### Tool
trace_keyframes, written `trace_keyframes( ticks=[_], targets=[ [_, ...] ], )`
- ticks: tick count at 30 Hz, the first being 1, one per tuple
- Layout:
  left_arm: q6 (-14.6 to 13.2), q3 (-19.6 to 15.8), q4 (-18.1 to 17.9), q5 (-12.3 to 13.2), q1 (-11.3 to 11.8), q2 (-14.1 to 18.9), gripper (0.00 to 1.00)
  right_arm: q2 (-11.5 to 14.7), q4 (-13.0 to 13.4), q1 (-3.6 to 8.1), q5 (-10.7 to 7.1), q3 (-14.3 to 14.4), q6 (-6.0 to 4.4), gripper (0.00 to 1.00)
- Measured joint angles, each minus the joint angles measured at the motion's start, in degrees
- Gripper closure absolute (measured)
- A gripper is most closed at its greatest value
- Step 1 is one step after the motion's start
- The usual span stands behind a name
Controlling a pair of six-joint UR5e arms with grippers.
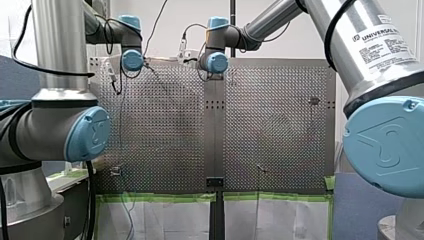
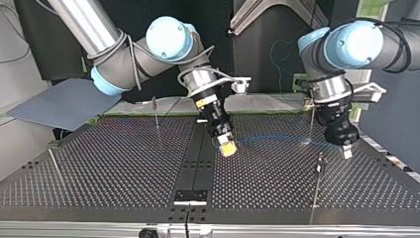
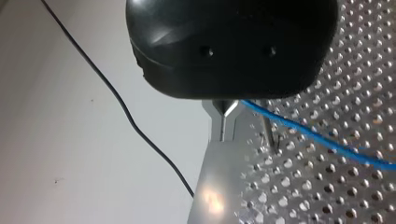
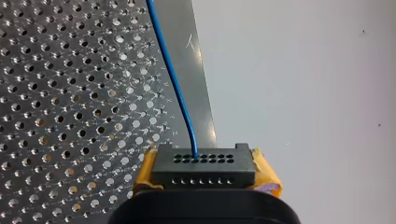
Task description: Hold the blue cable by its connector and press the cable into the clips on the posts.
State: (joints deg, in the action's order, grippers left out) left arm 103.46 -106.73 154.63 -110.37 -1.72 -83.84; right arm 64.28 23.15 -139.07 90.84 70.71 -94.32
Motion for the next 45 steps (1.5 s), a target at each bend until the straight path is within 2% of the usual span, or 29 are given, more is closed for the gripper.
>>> trace_keyframes(
  ticks=[9,18,26,34,45],
  targets=[
    [0.40,2.18,-0.10,4.98,4.28,-4.17,1.00,-0.30,-0.26,0.21,-0.02,-0.25,0.00,1.00],
    [0.91,4.16,-0.05,9.21,5.29,-4.86,1.00,-0.87,-0.25,0.31,0.13,-0.54,0.00,1.00],
    [1.51,4.48,-0.15,11.25,6.18,-5.43,1.00,-1.03,-0.36,0.82,1.02,-0.67,0.00,1.00],
    [1.88,7.05,-0.44,13.66,6.95,-8.38,1.00,-1.13,-0.33,1.67,1.47,-0.70,0.00,1.00],
    [4.48,8.41,-1.91,15.98,9.50,-10.48,1.00,-1.32,-0.20,3.30,1.72,-0.86,0.00,1.00]
  ],
)
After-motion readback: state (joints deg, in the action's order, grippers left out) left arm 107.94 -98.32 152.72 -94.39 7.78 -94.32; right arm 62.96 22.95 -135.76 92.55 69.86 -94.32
